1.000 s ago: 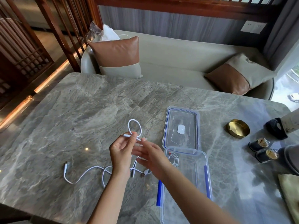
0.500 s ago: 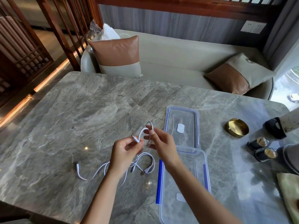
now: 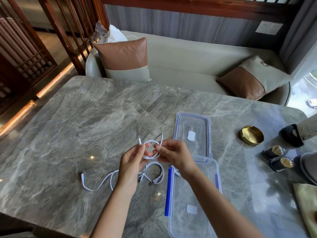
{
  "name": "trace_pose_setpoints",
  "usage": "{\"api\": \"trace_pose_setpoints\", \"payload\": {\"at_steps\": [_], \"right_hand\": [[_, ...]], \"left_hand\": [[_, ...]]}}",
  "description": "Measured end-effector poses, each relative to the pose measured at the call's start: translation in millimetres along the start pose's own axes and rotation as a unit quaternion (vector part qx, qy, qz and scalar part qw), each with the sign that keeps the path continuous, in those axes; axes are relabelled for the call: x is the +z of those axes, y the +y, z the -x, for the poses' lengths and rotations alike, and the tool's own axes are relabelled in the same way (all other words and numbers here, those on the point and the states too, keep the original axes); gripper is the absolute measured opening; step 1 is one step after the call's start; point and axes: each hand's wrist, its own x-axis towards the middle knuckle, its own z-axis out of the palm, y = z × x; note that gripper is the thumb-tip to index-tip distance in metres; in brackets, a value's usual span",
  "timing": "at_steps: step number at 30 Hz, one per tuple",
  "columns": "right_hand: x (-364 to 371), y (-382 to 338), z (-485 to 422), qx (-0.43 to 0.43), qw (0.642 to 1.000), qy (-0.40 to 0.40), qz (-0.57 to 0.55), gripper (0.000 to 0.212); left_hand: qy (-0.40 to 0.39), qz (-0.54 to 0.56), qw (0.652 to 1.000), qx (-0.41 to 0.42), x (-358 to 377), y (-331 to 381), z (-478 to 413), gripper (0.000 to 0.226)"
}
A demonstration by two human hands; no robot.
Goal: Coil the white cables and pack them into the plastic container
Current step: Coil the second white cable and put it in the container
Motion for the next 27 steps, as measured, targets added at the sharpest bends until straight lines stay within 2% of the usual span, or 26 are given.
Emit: {"api": "trace_pose_setpoints", "payload": {"at_steps": [4, 6, 9, 11, 15, 18, 19, 23, 27], "right_hand": [[-2, 2, 3, 0.007, 1.000, -0.022, -0.005, 0.008], [-6, -3, 1, 0.031, 0.999, -0.029, -0.017, 0.015], [-13, -9, -1, 0.072, 0.997, -0.030, -0.015, 0.007], [-15, -13, -2, 0.084, 0.995, -0.058, 0.015, 0.007], [-11, -19, -2, 0.078, 0.985, -0.119, 0.100, 0.012], [-8, -22, -3, 0.031, 0.982, -0.112, 0.147, 0.011], [-7, -22, -3, 0.020, 0.981, -0.111, 0.160, 0.011], [-8, -19, -3, 0.017, 0.978, -0.127, 0.165, 0.013], [-9, -18, -1, 0.009, 0.977, -0.127, 0.168, 0.015]], "left_hand": [[0.009, -0.116, 0.992, 0.053, -5, -1, -1, 0.032], [-0.017, -0.163, 0.984, 0.064, -11, 2, -5, 0.034], [-0.056, -0.220, 0.972, 0.064, -18, 8, -10, 0.031], [-0.076, -0.247, 0.964, 0.068, -21, 12, -12, 0.037], [-0.082, -0.245, 0.965, 0.042, -19, 19, -11, 0.037], [-0.044, -0.182, 0.982, 0.010, -13, 15, -8, 0.023], [-0.036, -0.180, 0.983, 0.007, -12, 13, -6, 0.025], [-0.040, -0.209, 0.977, 0.006, -10, 14, -3, 0.020], [-0.098, -0.279, 0.955, 0.015, -14, 23, -6, 0.025]]}}
